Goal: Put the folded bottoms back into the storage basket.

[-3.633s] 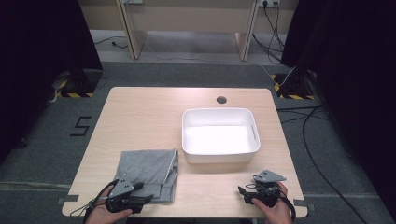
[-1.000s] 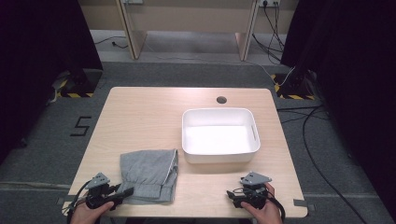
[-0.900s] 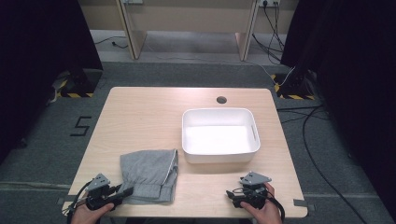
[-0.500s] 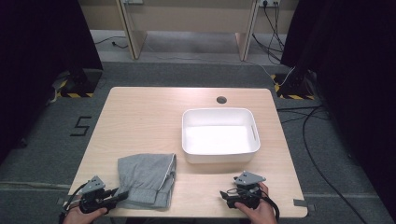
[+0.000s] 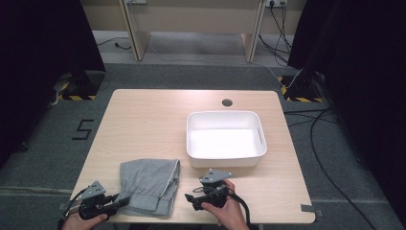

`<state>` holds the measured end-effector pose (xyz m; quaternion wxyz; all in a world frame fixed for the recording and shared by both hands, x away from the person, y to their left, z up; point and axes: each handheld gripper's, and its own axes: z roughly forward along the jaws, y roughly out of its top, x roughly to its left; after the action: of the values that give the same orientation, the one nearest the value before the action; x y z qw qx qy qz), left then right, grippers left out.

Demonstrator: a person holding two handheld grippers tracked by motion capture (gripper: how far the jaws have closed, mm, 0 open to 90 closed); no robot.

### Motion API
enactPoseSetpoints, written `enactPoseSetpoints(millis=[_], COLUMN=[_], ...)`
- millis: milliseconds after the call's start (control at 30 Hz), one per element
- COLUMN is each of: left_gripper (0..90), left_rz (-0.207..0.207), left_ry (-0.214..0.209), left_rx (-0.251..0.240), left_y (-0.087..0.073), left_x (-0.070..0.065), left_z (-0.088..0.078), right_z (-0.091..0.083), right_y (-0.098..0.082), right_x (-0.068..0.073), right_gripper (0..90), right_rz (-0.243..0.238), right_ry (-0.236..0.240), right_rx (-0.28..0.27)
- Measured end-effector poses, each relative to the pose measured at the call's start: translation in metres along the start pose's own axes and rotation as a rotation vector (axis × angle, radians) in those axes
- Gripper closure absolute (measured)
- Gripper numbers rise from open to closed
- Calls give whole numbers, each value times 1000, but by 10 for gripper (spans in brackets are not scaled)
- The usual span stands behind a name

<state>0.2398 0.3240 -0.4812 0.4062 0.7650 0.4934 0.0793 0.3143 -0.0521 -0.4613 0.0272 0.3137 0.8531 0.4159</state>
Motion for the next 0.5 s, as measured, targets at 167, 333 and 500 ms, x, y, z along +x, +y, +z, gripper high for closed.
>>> enactPoseSetpoints(millis=[167,333,500], left_gripper=[668,666,664], left_rz=[-1,8,7], left_ry=[-4,1,3], left_rx=[12,14,12], left_y=[-1,-2,-4], left_x=[1,0,0], left_z=[-3,-5,-6], right_z=[19,43,60], right_y=[19,35,41], right_x=[10,22,27], right_gripper=[203,171,167], right_rz=[16,37,26], right_ry=[14,19,4], right_rx=[-31,-35,-30])
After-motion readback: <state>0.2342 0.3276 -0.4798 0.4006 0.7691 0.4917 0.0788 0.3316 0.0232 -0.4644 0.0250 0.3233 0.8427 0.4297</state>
